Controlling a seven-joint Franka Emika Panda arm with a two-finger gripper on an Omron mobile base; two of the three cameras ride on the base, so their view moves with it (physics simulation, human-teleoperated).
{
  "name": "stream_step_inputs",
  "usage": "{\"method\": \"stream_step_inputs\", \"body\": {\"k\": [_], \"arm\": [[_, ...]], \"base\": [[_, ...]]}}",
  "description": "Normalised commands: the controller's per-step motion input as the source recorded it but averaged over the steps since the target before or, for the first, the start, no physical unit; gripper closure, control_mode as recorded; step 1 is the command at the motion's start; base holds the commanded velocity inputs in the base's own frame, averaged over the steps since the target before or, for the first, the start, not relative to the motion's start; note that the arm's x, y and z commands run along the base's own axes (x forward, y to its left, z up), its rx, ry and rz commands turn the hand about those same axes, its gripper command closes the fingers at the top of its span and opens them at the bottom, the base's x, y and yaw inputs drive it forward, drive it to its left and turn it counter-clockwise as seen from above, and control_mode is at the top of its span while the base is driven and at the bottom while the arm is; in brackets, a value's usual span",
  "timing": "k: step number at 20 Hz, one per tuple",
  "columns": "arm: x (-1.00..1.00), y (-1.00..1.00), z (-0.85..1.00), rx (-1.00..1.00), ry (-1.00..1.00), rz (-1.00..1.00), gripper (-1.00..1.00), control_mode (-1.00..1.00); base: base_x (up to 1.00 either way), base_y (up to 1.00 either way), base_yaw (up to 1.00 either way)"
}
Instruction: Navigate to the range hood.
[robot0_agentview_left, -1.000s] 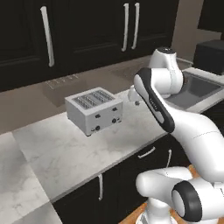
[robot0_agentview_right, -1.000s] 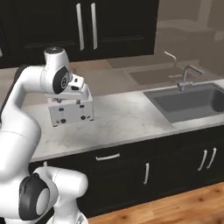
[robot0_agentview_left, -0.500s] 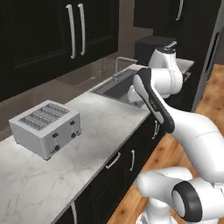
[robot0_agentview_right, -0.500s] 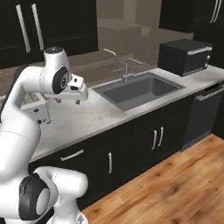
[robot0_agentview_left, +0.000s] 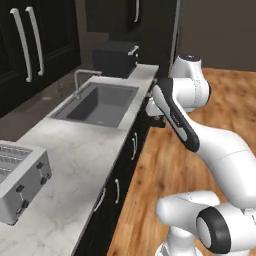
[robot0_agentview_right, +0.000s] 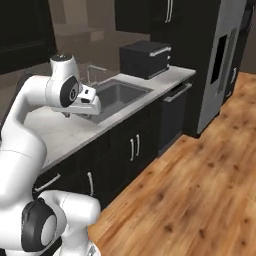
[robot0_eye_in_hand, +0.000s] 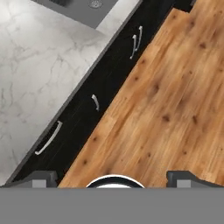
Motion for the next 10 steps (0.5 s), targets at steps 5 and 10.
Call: {"method": "stream_step_inputs", "body": {"k": [5,10], "arm": [[0.0,0.0,0.0,0.0,0.0,0.0,-1.0,1.0],[0.0,0.0,0.0,0.0,0.0,0.0,-1.0,1.0]], "base": [[0.38,0.0,-0.5],[0.13,-0.06,-0.44]]}}
